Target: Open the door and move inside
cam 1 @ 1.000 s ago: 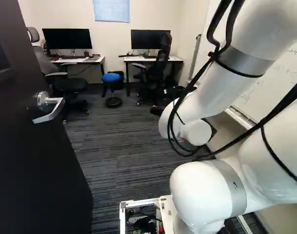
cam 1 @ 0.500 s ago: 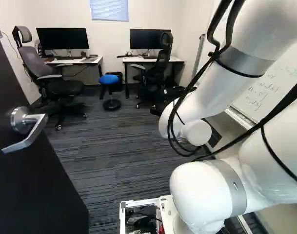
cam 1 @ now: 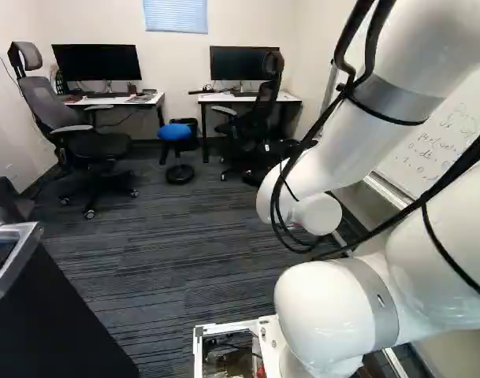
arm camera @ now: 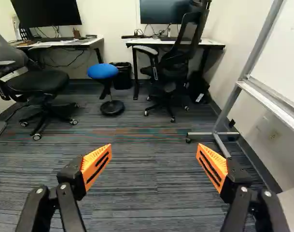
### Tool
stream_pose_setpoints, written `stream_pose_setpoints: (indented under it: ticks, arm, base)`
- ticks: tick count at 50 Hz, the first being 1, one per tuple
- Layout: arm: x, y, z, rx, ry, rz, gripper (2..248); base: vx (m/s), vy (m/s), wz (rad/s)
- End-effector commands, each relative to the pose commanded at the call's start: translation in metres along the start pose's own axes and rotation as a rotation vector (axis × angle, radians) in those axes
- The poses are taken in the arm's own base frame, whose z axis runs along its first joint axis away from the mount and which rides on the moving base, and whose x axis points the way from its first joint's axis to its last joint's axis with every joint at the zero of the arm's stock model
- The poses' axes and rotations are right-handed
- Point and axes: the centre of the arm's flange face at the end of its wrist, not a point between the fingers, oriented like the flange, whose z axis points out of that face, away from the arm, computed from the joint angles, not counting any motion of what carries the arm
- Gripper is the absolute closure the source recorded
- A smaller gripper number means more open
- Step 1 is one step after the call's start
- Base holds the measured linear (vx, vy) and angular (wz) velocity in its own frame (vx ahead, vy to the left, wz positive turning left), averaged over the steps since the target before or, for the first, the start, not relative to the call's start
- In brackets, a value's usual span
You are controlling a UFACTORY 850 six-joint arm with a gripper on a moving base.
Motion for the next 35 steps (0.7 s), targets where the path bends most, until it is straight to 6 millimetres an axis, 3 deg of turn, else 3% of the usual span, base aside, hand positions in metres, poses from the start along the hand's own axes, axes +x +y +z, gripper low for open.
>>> stream_pose_setpoints:
  ticks: [35]
  arm:
    - [0.0000, 0.0000, 0.0000, 0.000, 0.000, 0.000, 3]
  base:
    - [0.183, 0.030, 0.134]
